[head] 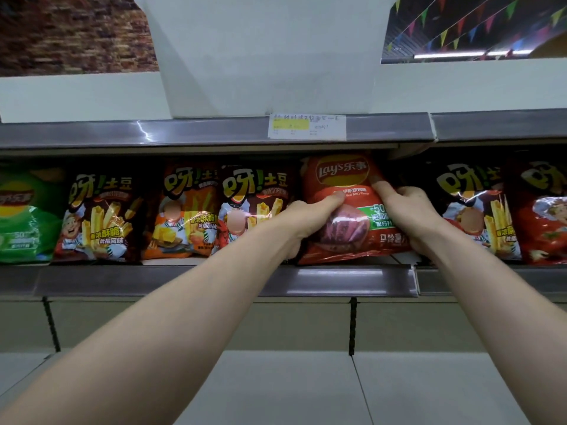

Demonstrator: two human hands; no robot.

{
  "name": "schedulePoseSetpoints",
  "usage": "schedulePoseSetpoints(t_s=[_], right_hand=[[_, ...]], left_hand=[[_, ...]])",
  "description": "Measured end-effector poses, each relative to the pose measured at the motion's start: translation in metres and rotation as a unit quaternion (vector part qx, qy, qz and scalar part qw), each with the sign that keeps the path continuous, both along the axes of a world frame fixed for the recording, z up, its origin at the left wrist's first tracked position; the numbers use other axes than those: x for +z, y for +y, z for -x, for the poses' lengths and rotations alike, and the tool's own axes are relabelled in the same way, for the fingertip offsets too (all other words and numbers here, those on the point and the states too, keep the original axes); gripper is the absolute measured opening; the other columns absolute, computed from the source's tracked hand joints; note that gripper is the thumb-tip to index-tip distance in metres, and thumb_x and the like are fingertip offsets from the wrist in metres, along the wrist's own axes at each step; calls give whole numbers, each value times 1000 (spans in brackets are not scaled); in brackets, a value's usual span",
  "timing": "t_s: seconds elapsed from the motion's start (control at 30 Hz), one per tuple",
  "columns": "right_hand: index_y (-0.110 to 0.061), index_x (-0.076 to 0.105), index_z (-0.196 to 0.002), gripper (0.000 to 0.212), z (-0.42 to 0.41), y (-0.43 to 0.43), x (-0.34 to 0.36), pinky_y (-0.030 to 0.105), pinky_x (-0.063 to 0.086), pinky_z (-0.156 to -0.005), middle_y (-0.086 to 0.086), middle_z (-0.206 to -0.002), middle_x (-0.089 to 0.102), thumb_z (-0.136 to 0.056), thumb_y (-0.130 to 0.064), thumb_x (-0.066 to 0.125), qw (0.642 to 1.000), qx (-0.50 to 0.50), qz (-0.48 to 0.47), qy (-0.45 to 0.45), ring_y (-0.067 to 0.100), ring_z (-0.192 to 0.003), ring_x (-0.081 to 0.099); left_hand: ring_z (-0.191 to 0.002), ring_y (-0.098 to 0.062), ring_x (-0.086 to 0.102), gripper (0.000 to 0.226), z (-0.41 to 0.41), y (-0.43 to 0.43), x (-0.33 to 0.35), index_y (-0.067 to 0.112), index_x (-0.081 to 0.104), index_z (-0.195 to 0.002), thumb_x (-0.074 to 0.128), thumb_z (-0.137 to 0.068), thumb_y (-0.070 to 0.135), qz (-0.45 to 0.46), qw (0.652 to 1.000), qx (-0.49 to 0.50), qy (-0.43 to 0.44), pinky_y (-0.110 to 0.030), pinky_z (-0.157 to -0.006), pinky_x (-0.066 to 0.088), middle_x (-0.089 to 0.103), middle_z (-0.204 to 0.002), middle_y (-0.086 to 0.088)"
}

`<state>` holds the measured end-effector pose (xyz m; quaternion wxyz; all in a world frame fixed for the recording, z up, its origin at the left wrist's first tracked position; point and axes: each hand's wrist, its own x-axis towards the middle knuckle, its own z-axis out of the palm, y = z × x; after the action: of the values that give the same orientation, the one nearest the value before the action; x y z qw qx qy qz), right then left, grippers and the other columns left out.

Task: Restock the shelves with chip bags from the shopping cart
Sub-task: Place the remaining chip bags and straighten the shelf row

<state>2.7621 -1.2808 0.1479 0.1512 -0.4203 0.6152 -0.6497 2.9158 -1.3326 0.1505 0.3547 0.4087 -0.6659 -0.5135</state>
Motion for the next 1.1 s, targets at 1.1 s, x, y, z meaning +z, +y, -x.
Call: schedulePoseSetpoints(t_s=[1.1], right_hand=[[-16, 37, -140, 87, -2, -30, -36, 33, 50, -92, 2, -118, 61, -71, -47, 81, 996, 6, 23, 90, 19, -105, 62]], left_hand=[[-129, -35, 43, 75, -57, -59, -31, 24, 36, -146, 18, -88, 67, 583, 687, 192, -389, -59, -109, 17, 48, -140, -18]])
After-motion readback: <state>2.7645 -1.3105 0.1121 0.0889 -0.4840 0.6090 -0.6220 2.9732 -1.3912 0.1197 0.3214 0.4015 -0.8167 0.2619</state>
